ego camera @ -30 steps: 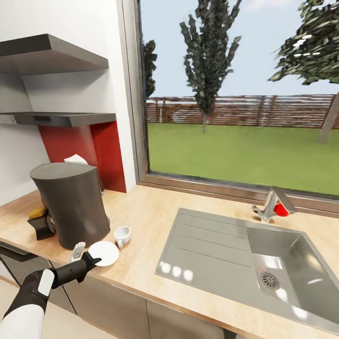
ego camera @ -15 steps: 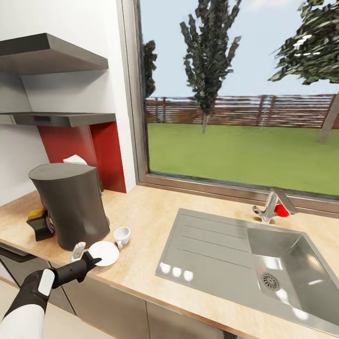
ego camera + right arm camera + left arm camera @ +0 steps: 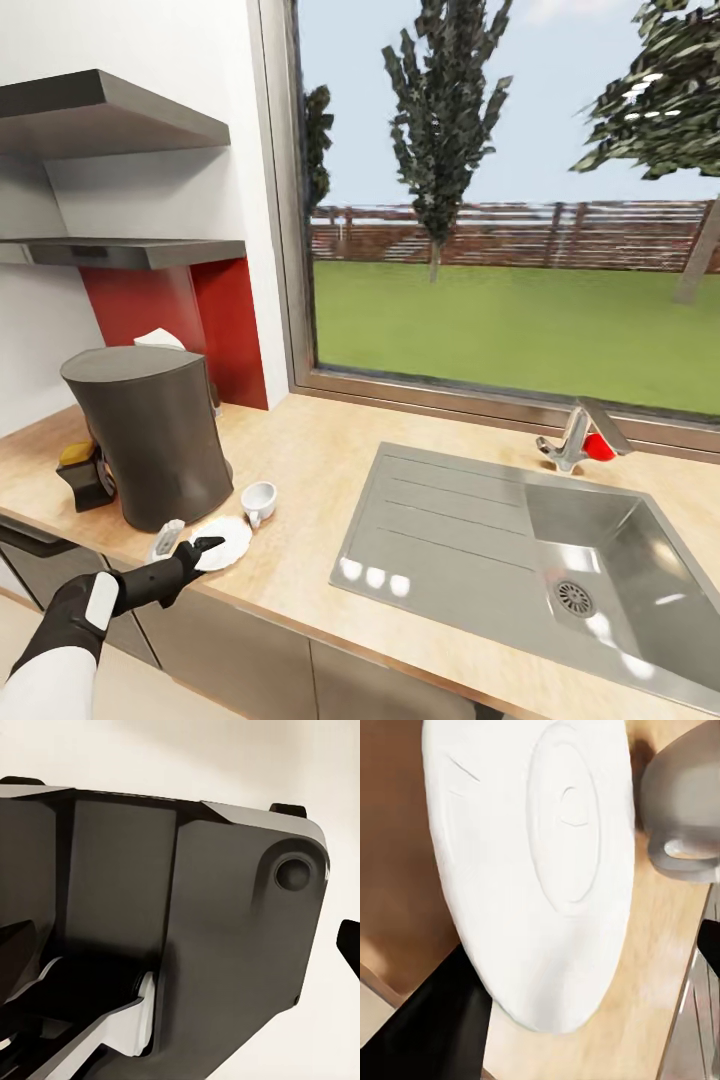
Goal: Set up a coffee station on the kitchen countertop: keep the coffee maker on the countertop, move the bottle of coffee from the kitchen shelf to the counter next to the coffee maker, place a paper coffee filter on top of the coffee maker, put the saucer next to the coffee maker with the coffee cup on the saucer, and place the electric kettle next to the coffee maker.
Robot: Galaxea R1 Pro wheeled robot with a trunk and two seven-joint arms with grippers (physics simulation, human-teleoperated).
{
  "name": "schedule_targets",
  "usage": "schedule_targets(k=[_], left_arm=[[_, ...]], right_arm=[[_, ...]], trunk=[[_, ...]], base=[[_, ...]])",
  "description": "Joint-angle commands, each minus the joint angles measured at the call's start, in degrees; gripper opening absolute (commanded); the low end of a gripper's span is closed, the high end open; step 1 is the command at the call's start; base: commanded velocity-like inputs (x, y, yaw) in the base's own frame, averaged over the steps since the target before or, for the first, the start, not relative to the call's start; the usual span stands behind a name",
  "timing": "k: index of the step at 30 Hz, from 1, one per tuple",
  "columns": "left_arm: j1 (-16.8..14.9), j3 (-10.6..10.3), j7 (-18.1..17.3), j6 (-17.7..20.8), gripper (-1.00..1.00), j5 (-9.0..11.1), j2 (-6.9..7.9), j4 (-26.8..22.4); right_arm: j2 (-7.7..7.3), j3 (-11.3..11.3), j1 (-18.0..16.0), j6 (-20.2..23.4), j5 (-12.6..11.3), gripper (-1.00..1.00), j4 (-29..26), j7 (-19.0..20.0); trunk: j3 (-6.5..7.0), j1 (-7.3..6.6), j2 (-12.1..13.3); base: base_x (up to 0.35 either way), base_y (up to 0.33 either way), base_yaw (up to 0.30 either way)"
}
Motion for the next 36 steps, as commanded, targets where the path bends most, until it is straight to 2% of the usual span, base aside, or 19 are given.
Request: schedule_targets(k=[1, 8, 29, 33, 36], left_arm=[[0.0, 0.1, 0.2, 0.4, 1.0, 0.1, -0.01, 0.0], [0.0, 0.1, 0.2, 0.5, 1.0, 0.0, 0.22, 0.0], [0.1, 0.0, 0.0, 0.4, 1.0, -0.3, 0.37, 0.0], [3.5, -0.5, -0.2, 0.2, 1.0, -0.4, 0.48, -0.1], [5.8, -0.8, -0.3, -1.9, 1.0, -0.8, 0.49, -0.1]], right_arm=[[-0.01, 0.5, 0.0, 0.2, -0.5, 1.0, 0.0, 0.1], [-0.01, 0.5, 0.0, 0.2, -0.5, 1.0, -0.1, 0.1], [-0.01, 0.5, 0.0, 0.2, -0.5, 1.0, -0.1, 0.1], [0.06, 0.4, 0.0, 0.2, -0.7, 1.0, -0.2, 0.1], [0.07, 0.4, 0.0, 0.2, -0.8, 1.0, -0.3, 0.1]], trunk=[[-0.09, 0.03, -0.1], [-0.09, 0.03, -0.1], [-0.09, 0.03, -0.1], [-0.09, 0.03, -0.1], [-0.09, 0.03, -0.1]], base=[[0.0, 0.0, 0.0], [-0.057, 0.048, 0.0], [-0.229, 0.215, 0.0], [-0.089, 0.083, 0.0], [-0.022, 0.02, 0.0]])
